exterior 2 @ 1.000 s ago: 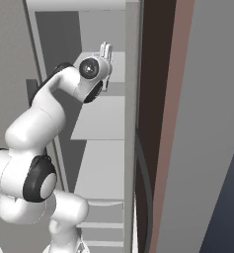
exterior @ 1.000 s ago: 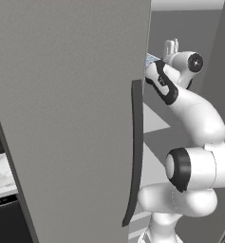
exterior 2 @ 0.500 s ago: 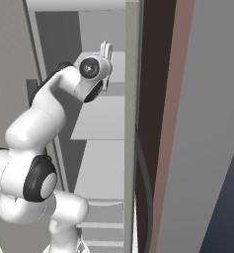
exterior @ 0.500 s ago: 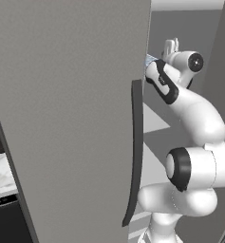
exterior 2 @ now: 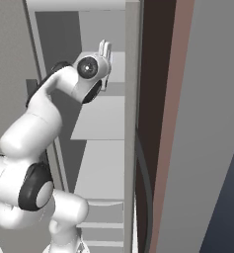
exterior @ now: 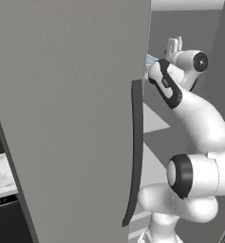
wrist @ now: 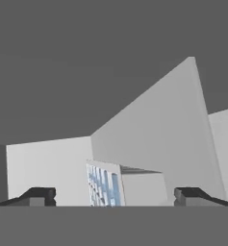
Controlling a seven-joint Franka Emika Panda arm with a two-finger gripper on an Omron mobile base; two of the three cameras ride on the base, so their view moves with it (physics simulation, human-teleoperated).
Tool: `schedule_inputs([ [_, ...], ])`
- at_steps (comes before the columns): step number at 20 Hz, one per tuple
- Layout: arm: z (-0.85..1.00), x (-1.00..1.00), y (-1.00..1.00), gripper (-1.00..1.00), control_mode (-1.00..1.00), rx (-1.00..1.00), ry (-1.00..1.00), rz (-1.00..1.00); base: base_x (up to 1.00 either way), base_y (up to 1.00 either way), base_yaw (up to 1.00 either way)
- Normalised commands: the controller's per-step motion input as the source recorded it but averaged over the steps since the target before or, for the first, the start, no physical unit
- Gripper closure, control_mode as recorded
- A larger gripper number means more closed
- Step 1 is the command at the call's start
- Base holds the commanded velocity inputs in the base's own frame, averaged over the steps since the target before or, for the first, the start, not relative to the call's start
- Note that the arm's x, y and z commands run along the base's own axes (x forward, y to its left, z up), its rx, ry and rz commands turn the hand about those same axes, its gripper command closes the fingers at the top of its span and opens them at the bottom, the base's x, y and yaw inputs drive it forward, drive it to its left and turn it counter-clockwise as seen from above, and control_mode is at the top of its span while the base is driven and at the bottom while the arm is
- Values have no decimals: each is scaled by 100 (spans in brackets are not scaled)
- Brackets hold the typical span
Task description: The ice cube tray has been filled with water. Take the tray and place it in the freezer to make ice. Close the freezer door after placing the tray.
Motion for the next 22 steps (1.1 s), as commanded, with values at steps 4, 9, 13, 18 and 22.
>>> schedule_inputs([
  [4,15,-73,19,-100,-100,0,0,2,0,0,0],
  [9,34,-59,39,-100,-100,0,0,4,0,0,0],
  [13,49,-72,32,-100,-100,0,0,5,0,0,0],
  [18,50,-93,10,-100,-100,0,0,1,0,0,0],
  [22,34,-99,3,-100,-100,0,0,0,0,0,0],
])
